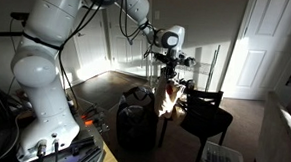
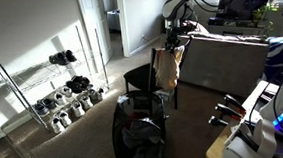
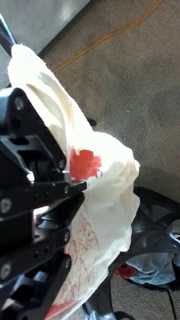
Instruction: Put the peach t-shirt in the black laundry bag.
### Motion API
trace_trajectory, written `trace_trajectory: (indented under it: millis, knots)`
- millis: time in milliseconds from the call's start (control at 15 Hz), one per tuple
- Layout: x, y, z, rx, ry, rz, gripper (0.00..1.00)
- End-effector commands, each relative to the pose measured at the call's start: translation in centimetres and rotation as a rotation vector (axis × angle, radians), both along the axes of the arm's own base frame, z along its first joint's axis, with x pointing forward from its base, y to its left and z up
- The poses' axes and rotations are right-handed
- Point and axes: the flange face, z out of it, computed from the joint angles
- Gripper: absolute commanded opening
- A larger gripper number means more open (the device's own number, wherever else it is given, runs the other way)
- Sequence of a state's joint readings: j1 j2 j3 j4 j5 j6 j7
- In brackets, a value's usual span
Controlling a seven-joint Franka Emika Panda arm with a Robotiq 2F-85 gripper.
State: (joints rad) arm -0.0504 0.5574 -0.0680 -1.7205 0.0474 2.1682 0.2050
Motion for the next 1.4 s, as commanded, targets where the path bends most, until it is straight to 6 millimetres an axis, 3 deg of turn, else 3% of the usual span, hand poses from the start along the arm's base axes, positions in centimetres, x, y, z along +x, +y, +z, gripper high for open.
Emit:
trace_trajectory:
  millis: [0,133,200,333,667,1133,1333]
  knots:
    - [-0.9,-0.4,3.0,0.009,-0.093,0.015,0.02]
    - [-2.2,-0.2,5.0,-0.021,-0.122,0.065,0.02]
    - [-4.2,0.0,6.7,-0.056,-0.140,0.116,0.02]
    - [-5.9,0.1,9.2,-0.117,-0.167,0.186,0.02]
    - [-10.9,1.7,17.9,-0.241,-0.265,0.373,0.02]
    - [-16.9,6.3,24.2,-0.296,-0.379,0.683,0.02]
    - [-18.4,7.1,27.7,-0.333,-0.548,0.672,0.02]
